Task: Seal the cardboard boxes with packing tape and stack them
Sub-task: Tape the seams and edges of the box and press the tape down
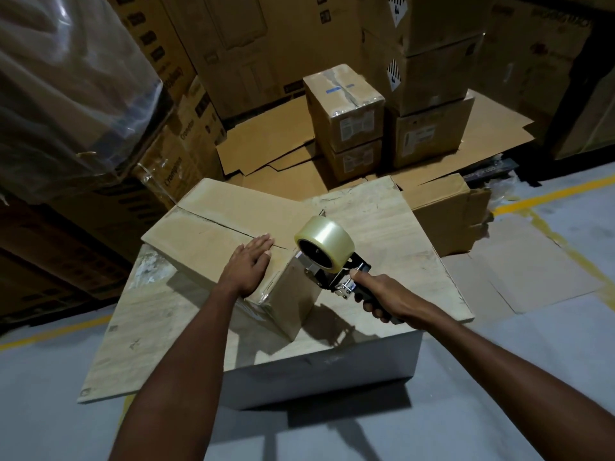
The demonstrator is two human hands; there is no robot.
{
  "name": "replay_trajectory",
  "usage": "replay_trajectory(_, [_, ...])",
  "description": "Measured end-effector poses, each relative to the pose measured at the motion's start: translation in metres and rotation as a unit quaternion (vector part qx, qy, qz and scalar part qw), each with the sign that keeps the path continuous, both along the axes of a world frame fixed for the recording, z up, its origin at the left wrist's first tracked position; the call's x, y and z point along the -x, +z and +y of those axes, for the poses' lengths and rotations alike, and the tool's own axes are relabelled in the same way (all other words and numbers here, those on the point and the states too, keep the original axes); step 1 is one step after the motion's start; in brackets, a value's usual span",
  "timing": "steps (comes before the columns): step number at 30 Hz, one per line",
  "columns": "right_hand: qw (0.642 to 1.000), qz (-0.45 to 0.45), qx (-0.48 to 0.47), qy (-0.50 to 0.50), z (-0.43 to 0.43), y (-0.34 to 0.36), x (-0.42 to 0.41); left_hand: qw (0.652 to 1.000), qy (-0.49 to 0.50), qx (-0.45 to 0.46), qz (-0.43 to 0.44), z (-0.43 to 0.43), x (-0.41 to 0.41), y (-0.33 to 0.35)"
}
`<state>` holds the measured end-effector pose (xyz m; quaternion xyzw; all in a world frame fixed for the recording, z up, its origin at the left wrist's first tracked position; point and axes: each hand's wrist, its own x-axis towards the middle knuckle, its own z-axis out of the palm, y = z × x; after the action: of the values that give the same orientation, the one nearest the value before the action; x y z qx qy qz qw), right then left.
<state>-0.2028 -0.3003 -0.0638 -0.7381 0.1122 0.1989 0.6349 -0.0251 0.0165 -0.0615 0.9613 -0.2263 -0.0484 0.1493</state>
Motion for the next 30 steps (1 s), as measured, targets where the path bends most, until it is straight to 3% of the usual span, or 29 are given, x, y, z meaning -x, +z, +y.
replay_trajectory(11, [0.999, -0.009, -0.044, 0.002, 0.019, -0.032, -0.019, 0.997, 0.072, 0.001, -0.008, -0.020, 0.013, -0.004])
replay_trajectory(18, [0.992, 0.040, -0.116, 0.012, 0.023, -0.047, -0.037, 0.995, 0.095, -0.019, -0.006, -0.027, 0.012, -0.008])
replay_trajectory(20, [0.976, 0.090, -0.198, 0.002, 0.027, -0.053, -0.040, 0.995, 0.100, -0.024, -0.007, -0.029, 0.007, -0.007])
replay_trajectory(23, [0.913, 0.190, -0.360, -0.021, 0.033, -0.069, -0.041, 0.995, 0.096, -0.027, -0.011, -0.028, 0.000, -0.005])
replay_trajectory(30, [0.870, 0.196, -0.443, -0.089, 0.016, -0.112, -0.043, 0.996, 0.074, -0.053, -0.001, -0.024, 0.000, -0.003])
